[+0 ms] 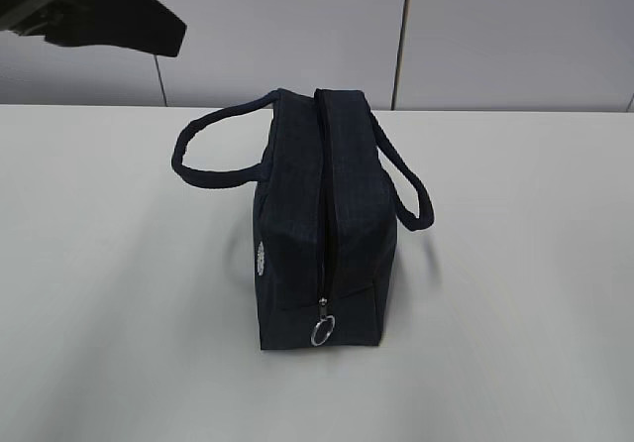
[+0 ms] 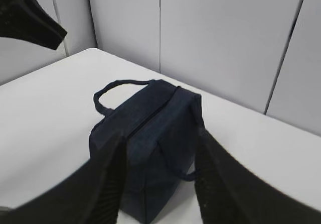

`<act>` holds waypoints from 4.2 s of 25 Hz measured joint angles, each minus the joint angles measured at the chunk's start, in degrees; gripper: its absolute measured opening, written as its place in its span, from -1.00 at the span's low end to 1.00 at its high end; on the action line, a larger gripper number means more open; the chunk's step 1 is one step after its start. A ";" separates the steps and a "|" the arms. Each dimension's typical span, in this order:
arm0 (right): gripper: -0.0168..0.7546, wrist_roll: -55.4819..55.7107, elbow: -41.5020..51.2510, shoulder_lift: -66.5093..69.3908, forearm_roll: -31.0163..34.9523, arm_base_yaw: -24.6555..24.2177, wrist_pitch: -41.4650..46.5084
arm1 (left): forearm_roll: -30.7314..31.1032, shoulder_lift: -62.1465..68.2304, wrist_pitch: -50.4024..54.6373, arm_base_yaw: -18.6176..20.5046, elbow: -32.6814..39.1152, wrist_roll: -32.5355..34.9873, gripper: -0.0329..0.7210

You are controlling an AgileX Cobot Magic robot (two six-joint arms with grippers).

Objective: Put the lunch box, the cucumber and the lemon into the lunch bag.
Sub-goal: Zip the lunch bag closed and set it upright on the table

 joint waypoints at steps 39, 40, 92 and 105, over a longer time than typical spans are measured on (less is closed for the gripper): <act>-0.08 -29.59 12.49 42.26 45.25 13.02 -2.69 | -0.37 -17.47 -4.27 0.00 15.58 3.64 -0.21; -0.08 -31.04 12.49 44.28 48.27 14.24 -3.77 | -0.37 -17.47 -4.16 0.00 15.58 3.64 -0.22; 0.04 -38.16 1.52 69.92 66.22 19.73 -8.95 | -0.37 -17.60 -1.69 -0.26 15.58 3.53 -0.24; -0.23 -37.67 0.47 71.77 66.46 19.85 -13.11 | -0.37 -17.62 -1.22 -0.26 15.58 3.53 -0.26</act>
